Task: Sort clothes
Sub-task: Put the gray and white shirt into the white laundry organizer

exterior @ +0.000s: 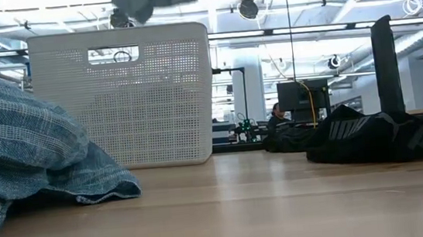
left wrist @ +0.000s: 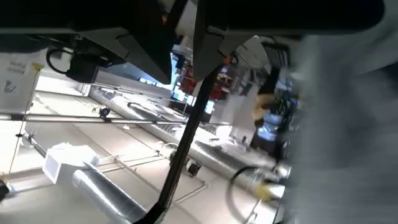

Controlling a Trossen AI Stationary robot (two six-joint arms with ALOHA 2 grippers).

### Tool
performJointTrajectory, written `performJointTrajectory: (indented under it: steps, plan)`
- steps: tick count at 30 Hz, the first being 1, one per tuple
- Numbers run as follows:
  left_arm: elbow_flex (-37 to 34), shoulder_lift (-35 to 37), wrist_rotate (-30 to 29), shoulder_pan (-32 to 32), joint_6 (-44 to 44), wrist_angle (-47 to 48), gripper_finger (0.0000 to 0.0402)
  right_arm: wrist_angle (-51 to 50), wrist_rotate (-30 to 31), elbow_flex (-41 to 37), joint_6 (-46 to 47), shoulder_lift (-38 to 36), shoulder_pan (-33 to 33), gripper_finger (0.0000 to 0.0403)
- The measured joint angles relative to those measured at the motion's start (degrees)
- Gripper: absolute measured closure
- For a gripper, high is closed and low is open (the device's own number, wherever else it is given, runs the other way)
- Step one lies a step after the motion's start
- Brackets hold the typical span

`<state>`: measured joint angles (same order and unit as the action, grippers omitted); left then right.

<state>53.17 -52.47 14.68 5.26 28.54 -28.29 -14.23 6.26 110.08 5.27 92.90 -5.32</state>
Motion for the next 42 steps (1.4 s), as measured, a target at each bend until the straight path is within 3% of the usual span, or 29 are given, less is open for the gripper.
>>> performJointTrajectory:
  steps: [3,10,15,20,25,31,35,40,42]
  plan:
    - [0.0,3.4,-2.0,0.0,-4.3,3.6,0.0327,4.1,-0.2,0.0,1.5,3.5,-3.7,0.0354]
    - [0.0,10.9,-15.1,0.0,-11.1,22.2,0.0327,16.9,-0.6,0.0,5.0,13.9,-10.7,0.0354]
    - [0.0,12.0,-16.6,0.0,-9.8,26.5,0.0327,21.9,-0.3,0.0,6.1,21.3,-13.6,0.0354]
    - [0.0,12.1,-16.5,0.0,-10.7,26.6,0.0327,20.0,-0.3,0.0,6.4,26.4,-15.1,0.0340]
    - [0.0,12.6,-16.5,0.0,-10.9,27.8,0.0327,8.4,-0.7,0.0,8.4,28.5,-15.4,0.0351]
    - [0.0,12.6,-17.6,0.0,-10.9,27.6,0.0327,-2.4,0.3,0.0,4.5,28.9,-14.4,0.0337]
    - [0.0,12.6,-19.4,0.0,-11.0,27.6,0.0327,-3.3,-0.2,0.0,5.7,28.9,-14.3,0.0328]
    - [0.0,12.6,-19.5,0.0,-10.8,27.3,0.0327,4.0,-9.2,0.0,11.5,28.6,-14.7,0.0305]
    - [0.0,12.6,-19.5,0.0,-9.6,27.3,0.0327,5.4,-9.9,0.0,12.3,28.0,-14.8,0.0284]
